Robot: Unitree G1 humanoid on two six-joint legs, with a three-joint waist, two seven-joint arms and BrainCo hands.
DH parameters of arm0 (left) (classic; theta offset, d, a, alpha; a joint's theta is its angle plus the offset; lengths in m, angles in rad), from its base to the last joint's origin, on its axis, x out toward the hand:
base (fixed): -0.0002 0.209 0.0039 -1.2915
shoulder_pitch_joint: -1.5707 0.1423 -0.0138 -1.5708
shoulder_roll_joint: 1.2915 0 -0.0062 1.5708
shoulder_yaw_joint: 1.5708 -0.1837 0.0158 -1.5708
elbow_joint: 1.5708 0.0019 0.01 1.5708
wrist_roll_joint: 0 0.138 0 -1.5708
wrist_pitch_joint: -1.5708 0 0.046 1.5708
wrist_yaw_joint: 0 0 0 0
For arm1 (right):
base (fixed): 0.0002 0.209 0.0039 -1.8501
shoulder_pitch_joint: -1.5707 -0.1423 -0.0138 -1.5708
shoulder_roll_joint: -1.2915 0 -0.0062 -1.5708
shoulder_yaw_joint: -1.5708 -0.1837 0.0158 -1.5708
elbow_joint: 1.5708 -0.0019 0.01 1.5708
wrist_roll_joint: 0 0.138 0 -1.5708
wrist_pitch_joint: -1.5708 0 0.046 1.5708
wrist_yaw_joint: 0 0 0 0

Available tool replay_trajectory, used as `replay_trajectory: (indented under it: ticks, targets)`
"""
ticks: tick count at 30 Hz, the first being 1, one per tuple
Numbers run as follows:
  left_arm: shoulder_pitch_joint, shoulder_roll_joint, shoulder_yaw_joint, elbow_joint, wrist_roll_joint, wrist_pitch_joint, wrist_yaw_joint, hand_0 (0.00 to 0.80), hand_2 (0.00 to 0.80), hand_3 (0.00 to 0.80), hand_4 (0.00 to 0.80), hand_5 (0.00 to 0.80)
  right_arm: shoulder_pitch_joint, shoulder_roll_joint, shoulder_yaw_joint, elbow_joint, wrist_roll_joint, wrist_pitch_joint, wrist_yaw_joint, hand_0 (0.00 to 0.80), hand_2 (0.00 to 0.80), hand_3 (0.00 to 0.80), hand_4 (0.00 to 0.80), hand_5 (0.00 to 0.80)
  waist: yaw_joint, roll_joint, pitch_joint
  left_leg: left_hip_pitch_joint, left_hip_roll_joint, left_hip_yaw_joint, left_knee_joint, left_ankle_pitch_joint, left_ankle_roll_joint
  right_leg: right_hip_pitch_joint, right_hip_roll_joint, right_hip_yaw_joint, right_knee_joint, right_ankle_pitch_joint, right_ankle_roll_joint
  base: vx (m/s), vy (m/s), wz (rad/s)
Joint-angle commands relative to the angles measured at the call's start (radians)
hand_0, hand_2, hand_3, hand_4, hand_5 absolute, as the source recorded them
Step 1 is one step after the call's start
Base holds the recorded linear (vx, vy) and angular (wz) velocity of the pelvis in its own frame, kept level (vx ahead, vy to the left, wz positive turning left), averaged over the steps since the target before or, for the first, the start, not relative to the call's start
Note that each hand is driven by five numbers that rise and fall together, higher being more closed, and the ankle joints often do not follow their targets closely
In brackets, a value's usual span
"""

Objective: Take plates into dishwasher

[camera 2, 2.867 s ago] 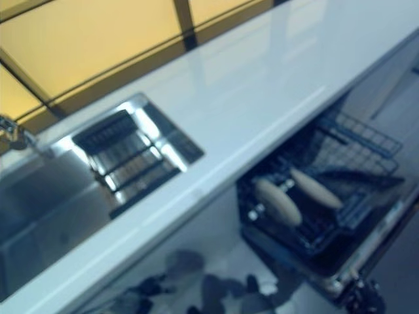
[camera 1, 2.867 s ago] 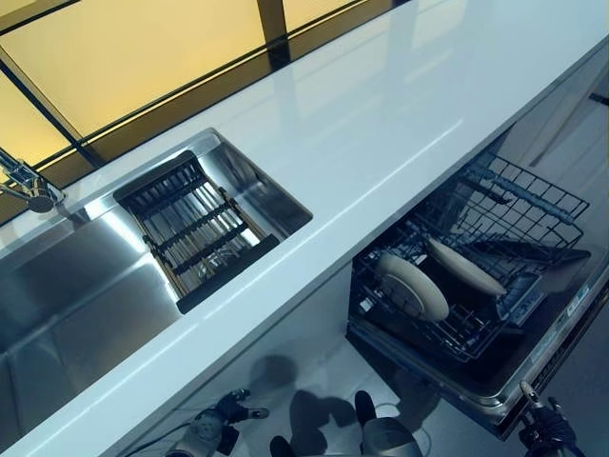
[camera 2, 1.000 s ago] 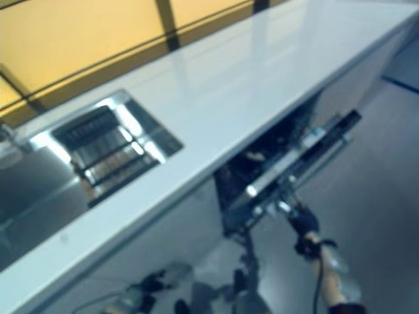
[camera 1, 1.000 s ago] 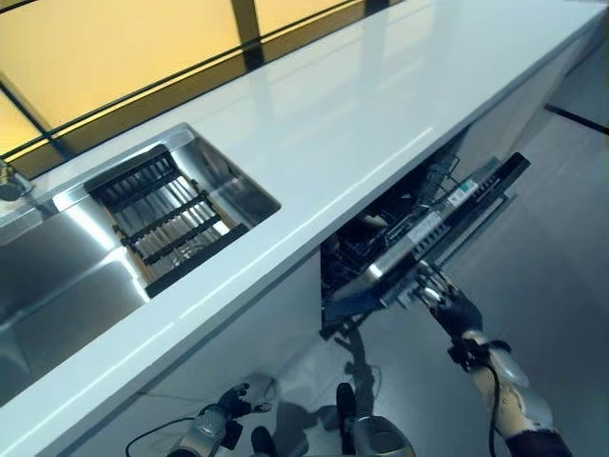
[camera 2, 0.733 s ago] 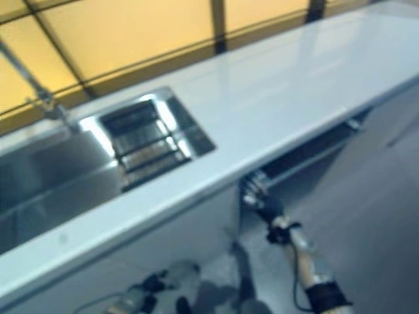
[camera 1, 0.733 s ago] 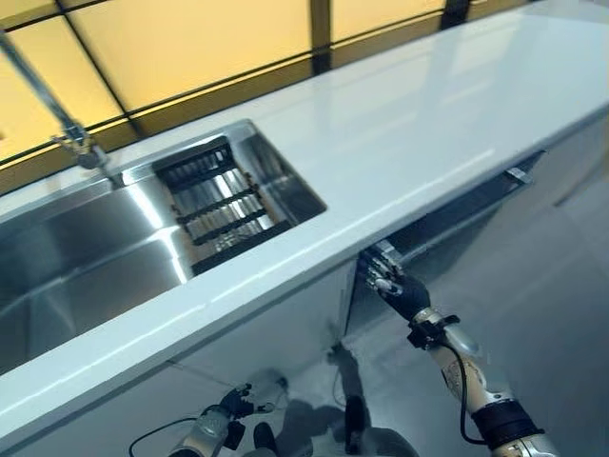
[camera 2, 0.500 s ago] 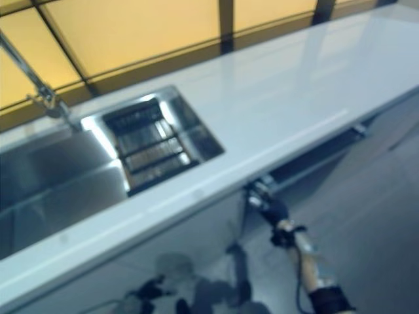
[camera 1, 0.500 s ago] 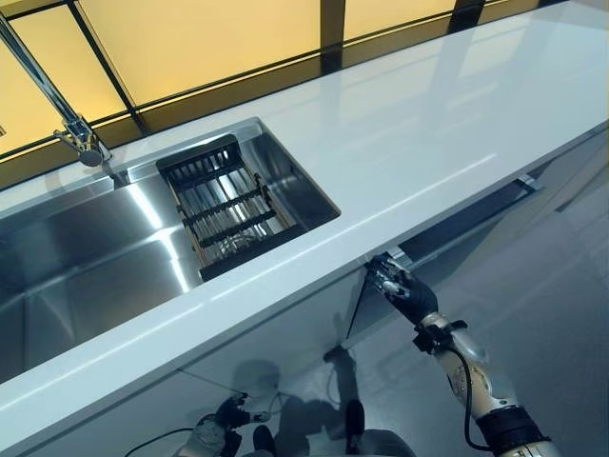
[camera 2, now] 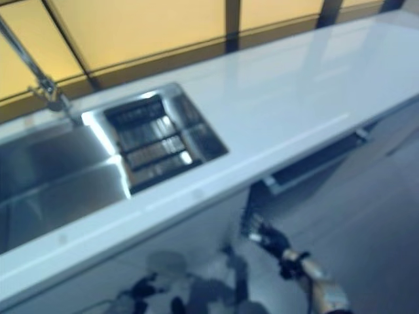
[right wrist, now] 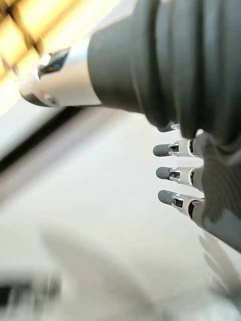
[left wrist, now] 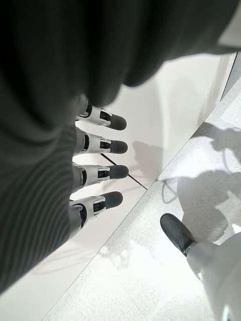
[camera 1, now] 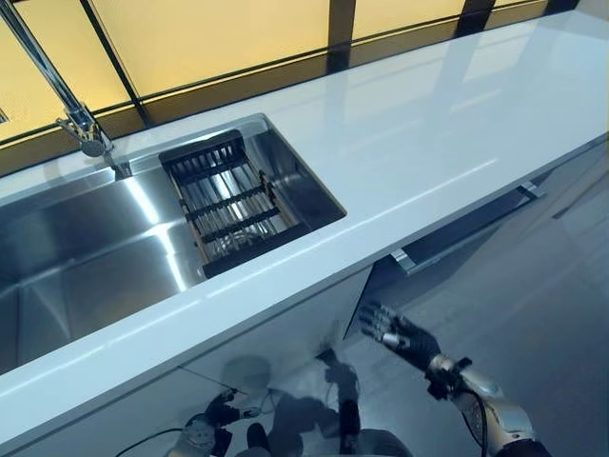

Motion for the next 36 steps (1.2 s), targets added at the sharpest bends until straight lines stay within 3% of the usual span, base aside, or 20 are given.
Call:
replay_trajectory:
  ticks: [1, 7, 10, 16, 20, 22, 26, 28, 32, 35, 36]
  targets:
    - [-0.061, 0.073, 0.026, 0.048, 0.030, -0.036, -0.001, 0.000, 0.000, 0.000, 0.000, 0.000, -0.026, 0.009, 0.036, 0.068, -0.114, 0.001, 0.031, 0.000, 0.000, 0.000, 0.000, 0.000, -0.003, -0.075, 0.009, 0.010, -0.066, 0.027, 0.008, -0.019, 0.044, 0.076, 0.020, 0.020, 0.021, -0.113, 0.045, -0.014, -0.052, 0.03]
    - [-0.076, 0.063, 0.019, 0.072, 0.049, -0.038, 0.005, 0.000, 0.000, 0.000, 0.000, 0.000, -0.067, 0.047, 0.053, 0.397, -0.338, -0.036, -0.156, 0.000, 0.000, 0.000, 0.000, 0.000, 0.027, -0.079, -0.001, 0.016, -0.067, 0.005, 0.006, -0.018, 0.046, 0.094, 0.026, 0.013, 0.014, -0.113, 0.044, 0.003, -0.048, 0.07]
    - [-0.098, 0.049, -0.008, 0.076, 0.046, -0.018, 0.018, 0.000, 0.000, 0.000, 0.000, 0.000, -0.131, 0.066, 0.078, 0.569, -0.510, -0.077, -0.361, 0.000, 0.000, 0.000, 0.000, 0.000, 0.053, -0.075, -0.004, 0.017, -0.069, -0.018, 0.013, -0.022, 0.049, 0.102, 0.028, 0.009, 0.015, -0.115, 0.040, -0.002, -0.055, 0.08]
    - [-0.110, 0.023, -0.044, 0.093, -0.009, -0.015, 0.033, 0.000, 0.000, 0.000, 0.000, 0.000, -0.225, 0.109, 0.108, 0.695, -0.583, -0.012, -0.521, 0.000, 0.000, 0.000, 0.000, 0.000, 0.102, -0.064, 0.003, -0.032, -0.072, -0.089, 0.110, -0.035, 0.045, 0.123, 0.023, 0.018, 0.039, -0.128, 0.020, 0.011, -0.048, 0.23]
    - [-0.083, 0.013, -0.036, 0.096, -0.004, -0.042, 0.011, 0.000, 0.000, 0.000, 0.000, 0.000, -0.238, 0.116, 0.138, 0.780, -0.737, -0.001, -0.539, 0.000, 0.000, 0.000, 0.000, 0.000, 0.142, -0.049, 0.016, -0.081, -0.086, -0.129, 0.161, -0.040, 0.041, 0.152, 0.015, 0.004, 0.047, -0.144, 0.010, 0.006, -0.005, 0.50]
    - [-0.075, 0.011, -0.029, 0.098, 0.002, -0.040, -0.004, 0.000, 0.000, 0.000, 0.000, 0.000, -0.247, 0.117, 0.157, 0.806, -0.794, -0.003, -0.521, 0.000, 0.000, 0.000, 0.000, 0.000, 0.150, -0.055, 0.017, -0.086, -0.093, -0.114, 0.213, -0.066, 0.049, 0.149, 0.001, -0.017, 0.053, -0.146, 0.001, -0.075, 0.041, 0.43]
    - [-0.069, 0.010, -0.007, 0.105, 0.000, -0.014, -0.038, 0.000, 0.000, 0.000, 0.000, 0.000, -0.250, 0.118, 0.164, 0.809, -0.805, 0.004, -0.500, 0.000, 0.000, 0.000, 0.000, 0.000, 0.149, -0.088, 0.014, -0.097, -0.116, -0.094, 0.441, -0.112, 0.061, 0.128, -0.034, -0.057, 0.046, -0.120, -0.011, -0.154, 0.055, 0.56]
    - [-0.065, 0.008, 0.014, 0.133, 0.015, -0.009, -0.076, 0.000, 0.000, 0.000, 0.000, 0.000, -0.238, 0.114, 0.158, 0.795, -0.809, 0.010, -0.482, 0.000, 0.000, 0.000, 0.000, 0.000, 0.137, -0.096, -0.001, -0.061, -0.128, -0.110, 0.569, -0.126, 0.044, 0.098, -0.045, -0.091, 0.040, -0.100, -0.021, -0.300, 0.108, 0.67]
    - [-0.051, -0.005, 0.024, 0.177, -0.004, -0.041, -0.095, 0.000, 0.000, 0.000, 0.000, 0.000, -0.215, 0.096, 0.139, 0.789, -0.801, 0.004, -0.446, 0.000, 0.000, 0.000, 0.000, 0.000, 0.107, -0.065, -0.045, 0.036, -0.167, -0.171, 0.660, -0.040, -0.018, 0.050, -0.031, -0.129, 0.023, -0.078, -0.035, -0.286, 0.161, -0.02]
    - [-0.046, -0.015, 0.028, 0.186, -0.012, -0.047, -0.092, 0.000, 0.000, 0.000, 0.000, 0.000, -0.207, 0.091, 0.124, 0.790, -0.794, 0.007, -0.443, 0.000, 0.000, 0.000, 0.000, 0.000, 0.096, -0.044, -0.065, 0.085, -0.184, -0.202, 0.607, -0.011, -0.037, 0.028, -0.018, -0.143, 0.021, -0.067, -0.033, -0.301, 0.201, 0.47]
    - [-0.048, -0.018, 0.027, 0.186, -0.011, -0.049, -0.093, 0.000, 0.000, 0.000, 0.000, 0.000, -0.208, 0.091, 0.115, 0.791, -0.783, 0.014, -0.442, 0.000, 0.000, 0.000, 0.000, 0.000, 0.091, -0.036, -0.070, 0.114, -0.185, -0.205, 0.533, -0.041, -0.030, 0.004, -0.020, -0.148, 0.023, -0.047, -0.017, -0.439, 0.284, 0.69]
